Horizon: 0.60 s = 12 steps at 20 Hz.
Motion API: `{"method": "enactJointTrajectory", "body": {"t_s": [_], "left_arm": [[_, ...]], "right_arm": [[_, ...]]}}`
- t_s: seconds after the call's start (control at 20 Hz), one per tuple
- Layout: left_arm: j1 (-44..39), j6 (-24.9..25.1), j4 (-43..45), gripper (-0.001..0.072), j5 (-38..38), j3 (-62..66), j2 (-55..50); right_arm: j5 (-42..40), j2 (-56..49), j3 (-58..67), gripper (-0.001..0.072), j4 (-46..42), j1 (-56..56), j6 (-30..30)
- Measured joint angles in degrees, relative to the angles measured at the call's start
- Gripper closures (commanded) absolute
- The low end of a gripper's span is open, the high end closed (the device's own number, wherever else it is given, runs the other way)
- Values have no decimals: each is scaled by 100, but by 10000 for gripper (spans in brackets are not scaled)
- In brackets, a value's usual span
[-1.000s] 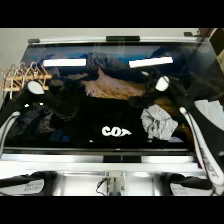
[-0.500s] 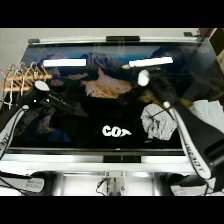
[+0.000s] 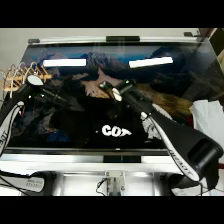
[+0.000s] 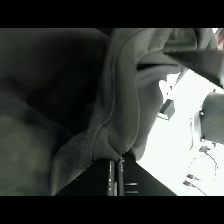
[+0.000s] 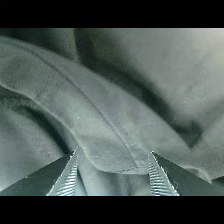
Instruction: Fold the shirts.
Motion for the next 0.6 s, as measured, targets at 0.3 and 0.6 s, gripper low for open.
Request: {"method": "enactJointTrajectory", "body": {"t_s": [0.3,0.6], "left_arm": [[33,46,-2,661,-4,15,-52],[35,55,-4,660,-17,15,-61]], "right_arm": [[26,-31,-227,124,-284,155,46],[-470,-109,-273,537,-820,186,461]]}}
